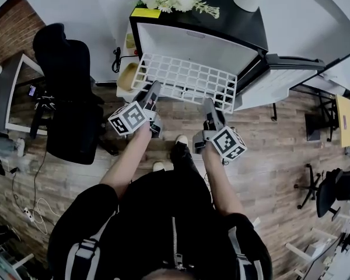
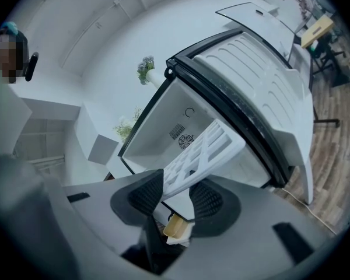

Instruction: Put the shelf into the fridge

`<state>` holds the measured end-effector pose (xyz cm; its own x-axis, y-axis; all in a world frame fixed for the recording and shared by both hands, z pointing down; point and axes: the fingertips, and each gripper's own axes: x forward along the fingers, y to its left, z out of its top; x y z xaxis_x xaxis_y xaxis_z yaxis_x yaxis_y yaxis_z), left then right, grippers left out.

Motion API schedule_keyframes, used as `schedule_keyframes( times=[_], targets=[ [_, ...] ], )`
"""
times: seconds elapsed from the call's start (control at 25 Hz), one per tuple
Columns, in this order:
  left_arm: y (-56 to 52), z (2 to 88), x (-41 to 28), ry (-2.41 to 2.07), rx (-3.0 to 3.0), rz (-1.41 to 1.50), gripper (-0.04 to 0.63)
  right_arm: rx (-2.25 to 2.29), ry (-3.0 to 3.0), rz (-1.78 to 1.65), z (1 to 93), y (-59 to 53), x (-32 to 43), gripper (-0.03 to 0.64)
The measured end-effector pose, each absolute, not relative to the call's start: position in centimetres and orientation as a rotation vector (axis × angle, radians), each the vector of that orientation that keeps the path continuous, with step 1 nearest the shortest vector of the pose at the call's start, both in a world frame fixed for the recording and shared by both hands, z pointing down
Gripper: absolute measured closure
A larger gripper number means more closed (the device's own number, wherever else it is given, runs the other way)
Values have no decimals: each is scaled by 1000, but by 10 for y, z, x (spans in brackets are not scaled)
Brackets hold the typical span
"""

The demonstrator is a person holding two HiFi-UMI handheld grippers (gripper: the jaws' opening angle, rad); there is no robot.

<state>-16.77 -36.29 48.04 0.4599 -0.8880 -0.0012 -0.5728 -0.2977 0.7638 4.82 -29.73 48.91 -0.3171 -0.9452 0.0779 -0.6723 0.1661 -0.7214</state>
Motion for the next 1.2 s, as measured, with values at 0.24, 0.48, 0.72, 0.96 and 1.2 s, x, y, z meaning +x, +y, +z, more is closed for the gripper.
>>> schedule_keyframes(
  times=[0.24, 0.48, 0.72, 0.96, 1.2],
  targets=[
    [-369, 480, -164, -1206, 1999, -561, 463, -1527, 2065, -953, 492, -304, 50, 465],
    [-380, 477, -160, -1214, 2011, -553, 463, -1532, 2056, -943, 485, -317, 57, 466],
    [-383, 479, -159, -1221, 1999, -552, 462, -1526, 2067, -951, 485, -324, 59, 466],
    [-387, 477, -156, -1214, 2000, -566, 462, -1522, 2048, -956, 486, -331, 63, 472],
    [-393, 474, -154, -1209, 2000, -577, 462, -1504, 2043, -971, 486, -340, 65, 472]
  ],
)
